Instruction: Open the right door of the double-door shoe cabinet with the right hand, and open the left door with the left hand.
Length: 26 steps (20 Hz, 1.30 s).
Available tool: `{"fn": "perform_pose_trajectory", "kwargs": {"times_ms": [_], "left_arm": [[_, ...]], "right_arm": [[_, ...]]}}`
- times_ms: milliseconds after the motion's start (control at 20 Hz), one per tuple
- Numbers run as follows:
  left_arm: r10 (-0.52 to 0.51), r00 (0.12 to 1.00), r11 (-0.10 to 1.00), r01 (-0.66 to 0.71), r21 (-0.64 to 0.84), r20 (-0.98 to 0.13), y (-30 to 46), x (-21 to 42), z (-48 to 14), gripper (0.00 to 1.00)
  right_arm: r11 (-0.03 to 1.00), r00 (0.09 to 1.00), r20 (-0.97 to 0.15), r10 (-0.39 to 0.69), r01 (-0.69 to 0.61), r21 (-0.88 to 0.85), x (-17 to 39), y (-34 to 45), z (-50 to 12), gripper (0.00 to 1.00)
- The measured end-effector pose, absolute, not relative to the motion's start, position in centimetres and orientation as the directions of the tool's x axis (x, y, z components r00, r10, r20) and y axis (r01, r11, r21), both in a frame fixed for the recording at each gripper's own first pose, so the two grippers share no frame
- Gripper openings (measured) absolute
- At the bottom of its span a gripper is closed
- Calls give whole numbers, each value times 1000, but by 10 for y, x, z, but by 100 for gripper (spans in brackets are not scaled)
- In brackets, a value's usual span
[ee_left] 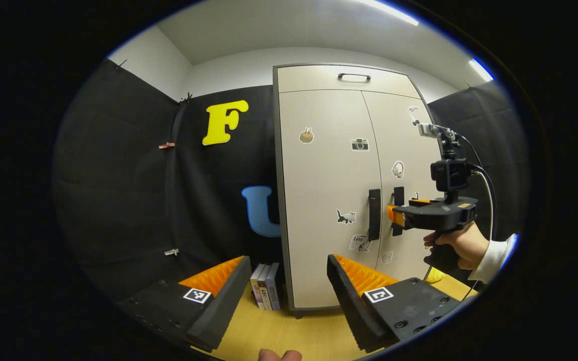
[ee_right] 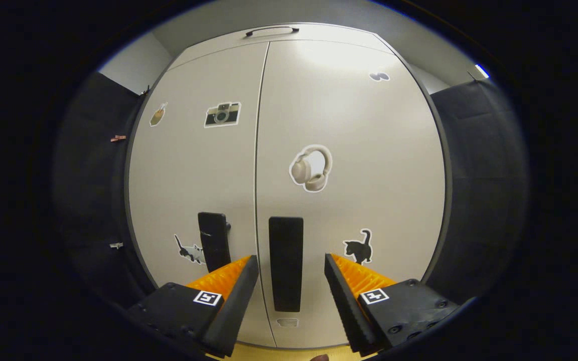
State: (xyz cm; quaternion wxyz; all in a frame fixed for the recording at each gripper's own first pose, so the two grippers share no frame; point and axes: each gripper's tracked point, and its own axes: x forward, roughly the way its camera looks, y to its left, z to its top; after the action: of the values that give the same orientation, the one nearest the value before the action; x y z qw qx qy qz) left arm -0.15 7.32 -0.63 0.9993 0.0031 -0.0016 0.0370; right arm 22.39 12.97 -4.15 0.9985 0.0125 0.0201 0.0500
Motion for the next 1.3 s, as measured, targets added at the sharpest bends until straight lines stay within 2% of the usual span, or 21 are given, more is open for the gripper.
{"fn": "perform_pose_trajectory", "kwargs": {"times_ms": [250,300,350,400,450,550,650,700,750,950,1100,1150,1300], "left_arm": [[87,996,996,-87,33,-16,69,-1,-5,95],[93,996,995,-92,38,-17,69,-1,-4,95],[97,995,995,-96,39,-20,68,-2,-4,95],[102,995,994,-101,36,-23,68,-4,-5,95],[109,994,994,-108,32,-25,69,-5,-5,95],[127,991,992,-126,25,-31,73,-9,-7,94],[147,989,989,-146,27,-30,79,-16,-7,94],[155,987,988,-155,29,-27,81,-19,-6,94],[163,986,986,-162,29,-28,83,-20,-7,94],[168,985,986,-167,18,-39,80,-24,-10,94],[165,986,986,-164,13,-37,76,-27,-8,94],[162,986,987,-162,12,-36,74,-28,-8,94],[158,987,987,-158,18,-32,71,-31,-6,94]], "right_arm": [[994,993,-45,108,-106,37,236,131,-48,82],[993,993,-50,111,-108,48,239,133,-51,54],[994,994,-38,99,-98,39,237,134,-48,49],[996,995,-43,85,-84,25,238,134,-52,51],[997,996,-49,72,-72,5,237,135,-55,46],[998,997,-43,57,-57,-12,231,135,-54,44],[998,996,-59,62,-60,26,238,136,-55,29],[998,996,-59,68,-67,23,240,136,-56,31],[997,995,-60,78,-78,1,239,136,-55,22],[997,997,-41,68,-66,30,238,136,-53,21],[995,993,-91,79,-73,72,241,135,-57,22],[995,992,-96,81,-75,70,237,135,-55,14],[996,994,-81,74,-69,65,228,133,-52,14]]}}
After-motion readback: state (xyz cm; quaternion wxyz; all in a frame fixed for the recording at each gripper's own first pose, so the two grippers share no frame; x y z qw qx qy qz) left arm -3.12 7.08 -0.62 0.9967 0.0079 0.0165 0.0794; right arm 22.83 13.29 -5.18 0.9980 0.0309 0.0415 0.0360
